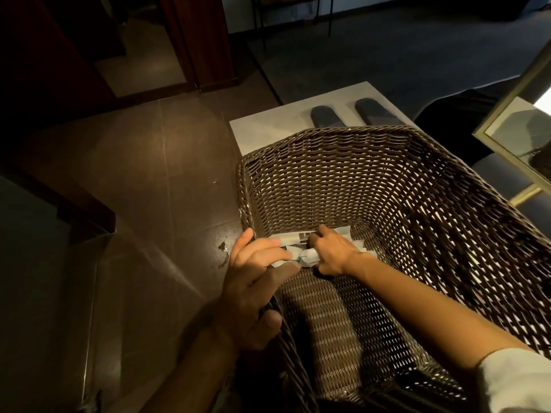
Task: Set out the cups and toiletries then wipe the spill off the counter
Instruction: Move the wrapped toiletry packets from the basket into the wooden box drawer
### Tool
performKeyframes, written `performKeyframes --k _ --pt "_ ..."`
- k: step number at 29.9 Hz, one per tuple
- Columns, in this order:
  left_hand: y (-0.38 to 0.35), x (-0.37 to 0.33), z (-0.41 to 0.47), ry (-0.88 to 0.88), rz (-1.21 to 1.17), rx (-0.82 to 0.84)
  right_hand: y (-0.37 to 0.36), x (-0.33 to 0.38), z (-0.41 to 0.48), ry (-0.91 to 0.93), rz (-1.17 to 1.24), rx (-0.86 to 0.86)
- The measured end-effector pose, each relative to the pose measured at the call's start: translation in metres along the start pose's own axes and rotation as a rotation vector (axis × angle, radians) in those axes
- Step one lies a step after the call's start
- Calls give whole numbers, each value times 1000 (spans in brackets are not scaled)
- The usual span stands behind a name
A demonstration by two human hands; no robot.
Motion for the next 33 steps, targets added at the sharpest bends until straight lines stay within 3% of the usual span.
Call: performKeyframes --k 4,15,21,33 --pt "1 0 0 11 -13 -16 3 11 0 90 -75 12" --pt "0 2 -1 1 -21 -6 30 18 8 154 63 -152" --pt "-1 3 -2 5 -31 -2 6 29 12 168 -5 67" --pt "-3 4 -3 26 -33 -19 14 6 11 49 73 80"
Point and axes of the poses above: each hand's wrist, its own z-axis towards the middle knuckle, its own y-axis out of the back of the hand, x = y × z, the point moved 6 cm from there along z, towards the middle knuckle, and after that the axes turned 8 degrees about -x, right-handed, at the moved point
